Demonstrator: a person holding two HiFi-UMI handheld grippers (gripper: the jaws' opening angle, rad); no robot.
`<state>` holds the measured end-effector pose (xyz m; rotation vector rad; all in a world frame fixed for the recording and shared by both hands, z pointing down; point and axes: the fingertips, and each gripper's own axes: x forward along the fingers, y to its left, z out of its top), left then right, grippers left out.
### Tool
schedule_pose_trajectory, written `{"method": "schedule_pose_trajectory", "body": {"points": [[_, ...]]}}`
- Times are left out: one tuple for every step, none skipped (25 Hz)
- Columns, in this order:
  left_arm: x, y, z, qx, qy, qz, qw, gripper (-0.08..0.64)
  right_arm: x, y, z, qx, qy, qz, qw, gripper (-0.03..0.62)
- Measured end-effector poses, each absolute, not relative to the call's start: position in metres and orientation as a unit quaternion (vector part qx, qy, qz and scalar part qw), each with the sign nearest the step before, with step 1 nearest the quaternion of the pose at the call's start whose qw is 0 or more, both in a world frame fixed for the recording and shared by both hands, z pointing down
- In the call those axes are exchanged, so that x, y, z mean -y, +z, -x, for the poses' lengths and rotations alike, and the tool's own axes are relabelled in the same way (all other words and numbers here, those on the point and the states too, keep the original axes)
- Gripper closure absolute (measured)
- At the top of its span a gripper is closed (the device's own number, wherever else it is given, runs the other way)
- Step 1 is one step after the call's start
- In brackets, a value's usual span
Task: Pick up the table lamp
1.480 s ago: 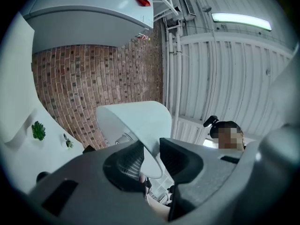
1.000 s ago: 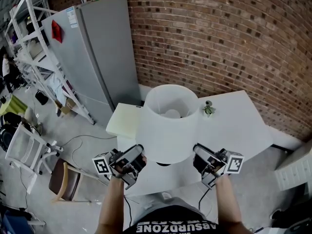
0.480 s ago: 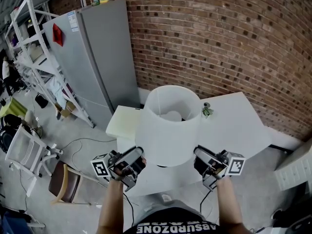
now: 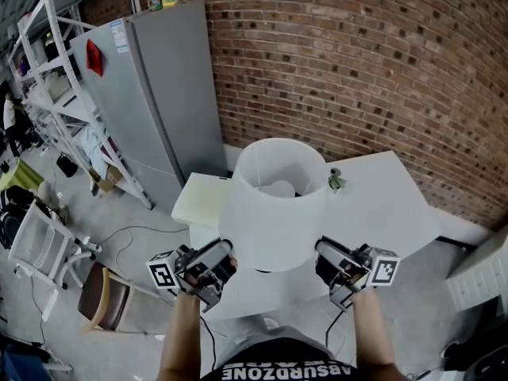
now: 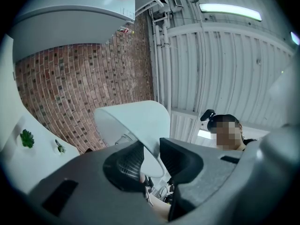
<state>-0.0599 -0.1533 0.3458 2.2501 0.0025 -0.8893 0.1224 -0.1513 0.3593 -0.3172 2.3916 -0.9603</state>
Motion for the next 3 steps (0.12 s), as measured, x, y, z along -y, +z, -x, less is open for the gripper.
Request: {"method": "schedule_pose_trajectory", "body": {"points": [[0.1534,0.3455,0.0597,-0.001,-0.344,-0.870,0.354,0.451,0.1515,0.3588,-0.1225,-0.887,-0.357,0.118,0.269,0.465],[0.1536,0.3453,0.0595,-0.001,-0.344,-0.870,0.354,0.451,0.1519,0.3584,-0.1226,-0.886,-0.357,0.120,0.269,0.465],[0.1539,0.3451,0.0593,-0.001,-0.344,-0.870,0.354,0.451,0.1522,0.3578,-0.1227,-0.886,-0.357,0.122,0.269,0.465]]}}
